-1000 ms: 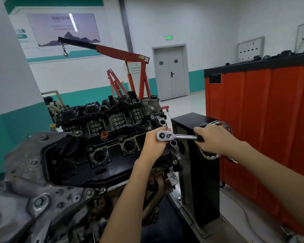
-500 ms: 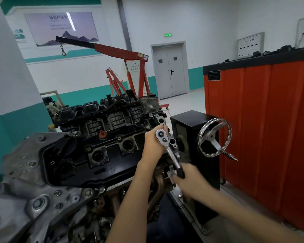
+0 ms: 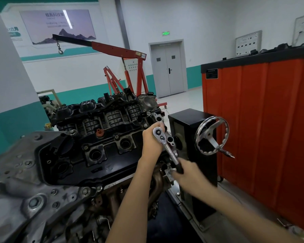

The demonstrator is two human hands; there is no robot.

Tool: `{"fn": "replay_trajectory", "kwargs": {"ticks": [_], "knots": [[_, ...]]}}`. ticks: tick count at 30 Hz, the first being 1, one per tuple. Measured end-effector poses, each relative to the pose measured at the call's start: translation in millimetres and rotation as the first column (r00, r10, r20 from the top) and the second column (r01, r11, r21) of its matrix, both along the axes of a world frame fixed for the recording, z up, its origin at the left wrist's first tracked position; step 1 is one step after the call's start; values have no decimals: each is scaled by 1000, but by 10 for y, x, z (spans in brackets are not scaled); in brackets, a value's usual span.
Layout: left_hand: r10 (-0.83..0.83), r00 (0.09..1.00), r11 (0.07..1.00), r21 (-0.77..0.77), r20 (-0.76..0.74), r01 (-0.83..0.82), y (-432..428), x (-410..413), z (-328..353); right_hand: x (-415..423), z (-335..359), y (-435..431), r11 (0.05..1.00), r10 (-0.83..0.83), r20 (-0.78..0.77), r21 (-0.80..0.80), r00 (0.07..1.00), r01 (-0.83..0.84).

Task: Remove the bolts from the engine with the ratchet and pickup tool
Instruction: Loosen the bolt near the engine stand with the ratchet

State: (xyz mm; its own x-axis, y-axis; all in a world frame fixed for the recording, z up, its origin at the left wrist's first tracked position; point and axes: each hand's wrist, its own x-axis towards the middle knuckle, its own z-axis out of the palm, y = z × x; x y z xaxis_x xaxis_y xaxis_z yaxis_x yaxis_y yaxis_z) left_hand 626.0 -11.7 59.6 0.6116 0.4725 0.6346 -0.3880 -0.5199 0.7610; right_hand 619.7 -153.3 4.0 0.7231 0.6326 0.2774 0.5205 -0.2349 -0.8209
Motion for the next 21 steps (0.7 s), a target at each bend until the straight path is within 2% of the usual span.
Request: {"fn": "replay_trajectory", "kwargs": {"ticks": [2, 5, 9, 10, 12, 14, 16, 17, 19, 21], "knots": [[-21, 1000, 1000, 4, 19, 21, -48, 24, -17, -236, -145, 182, 990, 8, -143, 140, 990, 12], [-44, 999, 999, -8, 13, 44, 16, -1, -3, -271, -116, 241, 994, 10, -110, 108, 994, 2], [-43, 986, 986, 154, -159, 67, 155, -70, 70, 330, 189, -164, 975, 79, 184, -219, 980, -37], [-26, 981, 974, 216, -191, 68, 165, -73, 91, 515, 320, -274, 949, 96, 307, -315, 947, 6], [8, 978, 945, 321, -209, 62, 147, -68, 119, 810, 610, -401, 880, 113, 578, -436, 808, 189], [0, 983, 948, 311, -183, 58, 118, -57, 106, 935, 773, -397, 855, 126, 675, -445, 727, 265], [2, 993, 984, 179, -122, 20, 113, -41, 66, 839, 697, -334, 868, 89, 654, -421, 751, 264], [6, 996, 993, 114, -88, 4, 114, -30, 46, 729, 570, -298, 894, 46, 602, -381, 797, 237], [0, 999, 998, 57, -39, 2, 101, 16, 10, 397, 249, -220, 966, -28, 342, -234, 939, 114], [-6, 1000, 998, 67, -27, 8, 52, 62, -14, 33, -11, -75, 1000, -8, -1, -22, 1000, 8]]}}
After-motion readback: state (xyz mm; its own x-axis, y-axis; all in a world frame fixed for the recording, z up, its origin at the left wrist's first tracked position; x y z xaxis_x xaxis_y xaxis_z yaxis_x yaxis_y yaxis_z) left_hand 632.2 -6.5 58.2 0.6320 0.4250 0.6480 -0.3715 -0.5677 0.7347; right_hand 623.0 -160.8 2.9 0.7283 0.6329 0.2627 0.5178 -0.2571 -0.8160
